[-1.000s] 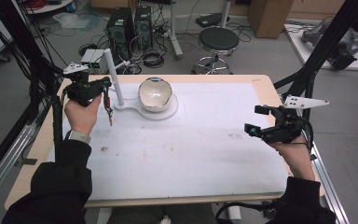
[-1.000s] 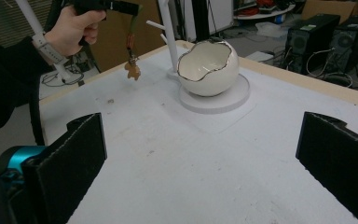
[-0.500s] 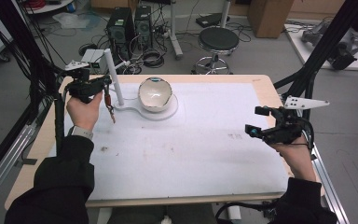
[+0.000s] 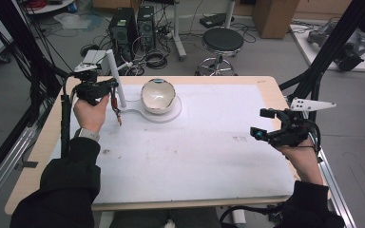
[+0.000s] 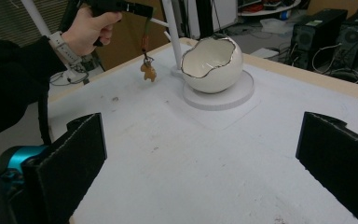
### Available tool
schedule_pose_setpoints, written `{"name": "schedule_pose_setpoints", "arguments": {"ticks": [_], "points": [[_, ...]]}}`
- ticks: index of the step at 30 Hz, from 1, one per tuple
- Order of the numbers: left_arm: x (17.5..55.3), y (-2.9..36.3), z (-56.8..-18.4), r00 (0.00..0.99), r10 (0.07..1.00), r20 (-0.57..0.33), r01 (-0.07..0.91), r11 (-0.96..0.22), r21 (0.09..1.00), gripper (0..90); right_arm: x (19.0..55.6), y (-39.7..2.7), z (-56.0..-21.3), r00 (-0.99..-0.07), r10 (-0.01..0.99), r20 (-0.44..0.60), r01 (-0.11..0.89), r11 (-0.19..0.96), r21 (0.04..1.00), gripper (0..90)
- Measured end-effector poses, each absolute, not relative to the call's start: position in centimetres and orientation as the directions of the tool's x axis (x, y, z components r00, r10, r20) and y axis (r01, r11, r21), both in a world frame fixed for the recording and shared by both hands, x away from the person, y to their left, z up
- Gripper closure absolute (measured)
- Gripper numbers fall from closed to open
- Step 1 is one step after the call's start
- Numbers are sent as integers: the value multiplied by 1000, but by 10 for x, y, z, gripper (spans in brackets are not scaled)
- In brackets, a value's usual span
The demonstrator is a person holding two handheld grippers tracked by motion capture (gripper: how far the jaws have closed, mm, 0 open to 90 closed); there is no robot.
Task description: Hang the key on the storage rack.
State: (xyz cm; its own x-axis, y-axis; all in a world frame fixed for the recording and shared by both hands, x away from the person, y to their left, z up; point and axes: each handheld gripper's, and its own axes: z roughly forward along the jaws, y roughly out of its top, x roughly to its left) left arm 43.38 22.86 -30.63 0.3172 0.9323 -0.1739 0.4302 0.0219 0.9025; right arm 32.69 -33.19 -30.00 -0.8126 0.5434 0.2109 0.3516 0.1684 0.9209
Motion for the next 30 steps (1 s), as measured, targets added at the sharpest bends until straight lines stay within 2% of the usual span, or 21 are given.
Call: {"name": "schedule_pose_setpoints", "arguments": {"ticks": [14, 17, 20, 25, 28, 30], "points": [[438, 230, -310, 316, 932, -179, 434, 26, 900, 835, 328, -333, -302, -811, 548, 208, 351, 170, 921, 11], [437, 232, -309, 324, 927, -189, 433, 32, 901, 812, 328, -332, -302, -809, 549, 209, 355, 174, 918, 11], [434, 237, -305, 338, 915, -220, 430, 58, 901, 624, 330, -332, -304, -805, 559, 199, 353, 183, 918, 11], [419, 241, -296, 395, 896, -202, 431, 14, 902, 139, 331, -330, -307, -800, 568, 196, 361, 195, 912, 10], [405, 241, -289, 466, 863, -197, 428, -25, 903, 33, 330, -330, -304, -799, 572, 188, 354, 194, 915, 10], [392, 242, -283, 509, 841, -182, 413, -53, 909, 17, 329, -329, -303, -798, 573, 187, 351, 190, 917, 11]]}}
